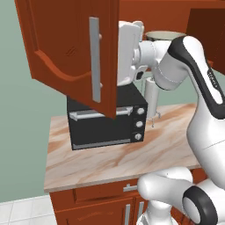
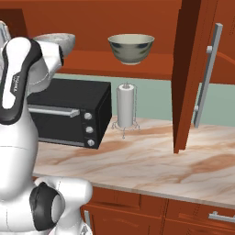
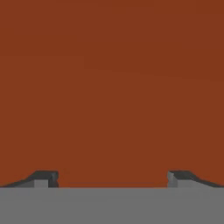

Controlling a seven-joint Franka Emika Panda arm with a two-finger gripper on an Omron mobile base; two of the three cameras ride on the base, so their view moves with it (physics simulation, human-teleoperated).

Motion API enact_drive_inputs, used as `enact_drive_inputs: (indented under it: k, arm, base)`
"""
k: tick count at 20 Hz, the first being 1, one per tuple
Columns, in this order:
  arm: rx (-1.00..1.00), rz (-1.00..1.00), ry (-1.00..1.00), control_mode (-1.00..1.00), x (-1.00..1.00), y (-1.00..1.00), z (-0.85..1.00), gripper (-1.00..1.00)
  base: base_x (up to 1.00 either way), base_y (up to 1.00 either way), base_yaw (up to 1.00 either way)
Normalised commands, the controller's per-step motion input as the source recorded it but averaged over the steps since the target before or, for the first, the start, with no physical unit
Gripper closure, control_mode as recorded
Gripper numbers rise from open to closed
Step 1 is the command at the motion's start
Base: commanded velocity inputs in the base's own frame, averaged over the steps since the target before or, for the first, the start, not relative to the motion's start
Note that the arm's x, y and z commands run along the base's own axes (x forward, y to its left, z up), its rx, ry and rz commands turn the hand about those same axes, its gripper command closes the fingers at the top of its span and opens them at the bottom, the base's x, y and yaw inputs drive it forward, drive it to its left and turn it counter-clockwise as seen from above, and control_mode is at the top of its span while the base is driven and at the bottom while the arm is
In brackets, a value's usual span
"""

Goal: Move the bowls from the cabinet to the plates on the dining table.

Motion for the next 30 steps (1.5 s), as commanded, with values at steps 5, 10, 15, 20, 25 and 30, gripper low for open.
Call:
enact_drive_inputs:
  k: [5, 10, 15, 20, 25, 30]
  arm:
    - [-0.09, -0.01, -0.06, -1.00, -0.19, 0.53, -0.02, -1.00]
    - [-0.03, -0.03, -0.11, -1.00, -0.02, 0.57, 0.01, -1.00]
    - [-0.01, -0.04, -0.11, -1.00, 0.00, 0.59, 0.00, -1.00]
    - [0.00, 0.00, -0.05, -1.00, -0.07, 0.62, -0.11, -1.00]
    - [0.00, 0.00, -0.03, -1.00, -0.10, 0.62, -0.12, -1.00]
    - [-0.05, 0.00, -0.08, -1.00, -0.02, 0.62, -0.01, -1.00]
  base:
    - [0.00, 0.00, 0.00]
    - [0.00, 0.00, 0.00]
    - [0.00, 0.00, 0.00]
    - [0.00, 0.00, 0.00]
    - [0.00, 0.00, 0.00]
    - [0.00, 0.00, 0.00]
